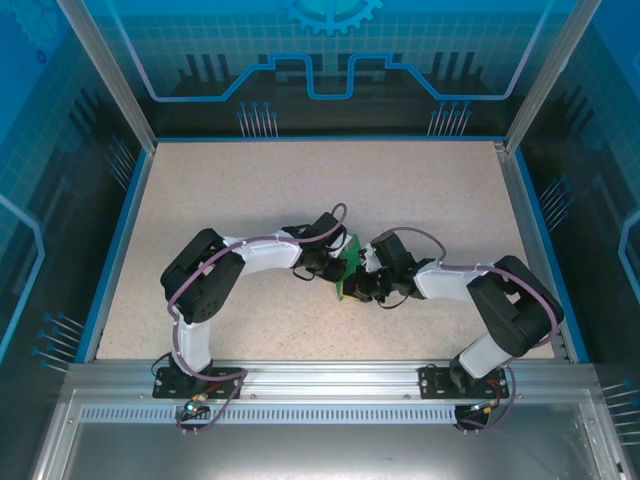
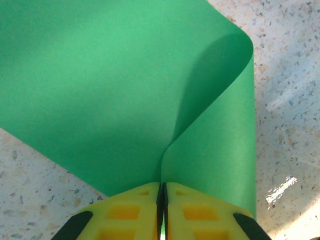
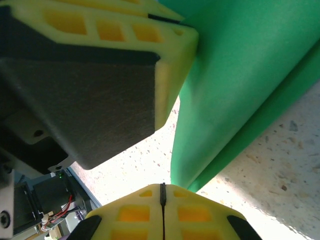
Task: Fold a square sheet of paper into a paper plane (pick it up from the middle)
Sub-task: Third fold the triangle at the center of the table.
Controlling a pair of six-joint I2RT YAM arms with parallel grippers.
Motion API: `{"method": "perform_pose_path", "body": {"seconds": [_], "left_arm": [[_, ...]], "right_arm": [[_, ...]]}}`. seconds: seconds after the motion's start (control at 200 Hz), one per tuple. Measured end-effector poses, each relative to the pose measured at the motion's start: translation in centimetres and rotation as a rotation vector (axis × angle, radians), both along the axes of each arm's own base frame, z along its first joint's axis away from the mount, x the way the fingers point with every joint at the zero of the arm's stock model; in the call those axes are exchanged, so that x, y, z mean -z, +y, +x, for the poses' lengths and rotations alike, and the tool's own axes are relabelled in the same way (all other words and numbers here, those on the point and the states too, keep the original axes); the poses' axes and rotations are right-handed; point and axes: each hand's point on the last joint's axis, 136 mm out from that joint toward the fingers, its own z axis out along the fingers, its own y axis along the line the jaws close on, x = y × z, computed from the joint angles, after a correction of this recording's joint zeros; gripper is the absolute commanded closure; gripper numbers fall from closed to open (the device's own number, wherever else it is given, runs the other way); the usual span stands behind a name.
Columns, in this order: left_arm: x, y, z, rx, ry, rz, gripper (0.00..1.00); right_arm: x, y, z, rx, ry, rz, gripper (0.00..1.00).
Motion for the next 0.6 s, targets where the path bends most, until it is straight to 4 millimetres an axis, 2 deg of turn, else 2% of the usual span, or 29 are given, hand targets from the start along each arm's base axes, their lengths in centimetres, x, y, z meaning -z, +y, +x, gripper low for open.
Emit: {"method": "perform_pose_path", "body": {"seconds": [0.6], "left_arm": [[0.0, 0.0, 0.0, 0.001, 0.002, -0.002, 0.87]], "right_arm": [[1.5, 0.1, -0.1, -0.005, 0.038, -0.034, 0.94]]}}
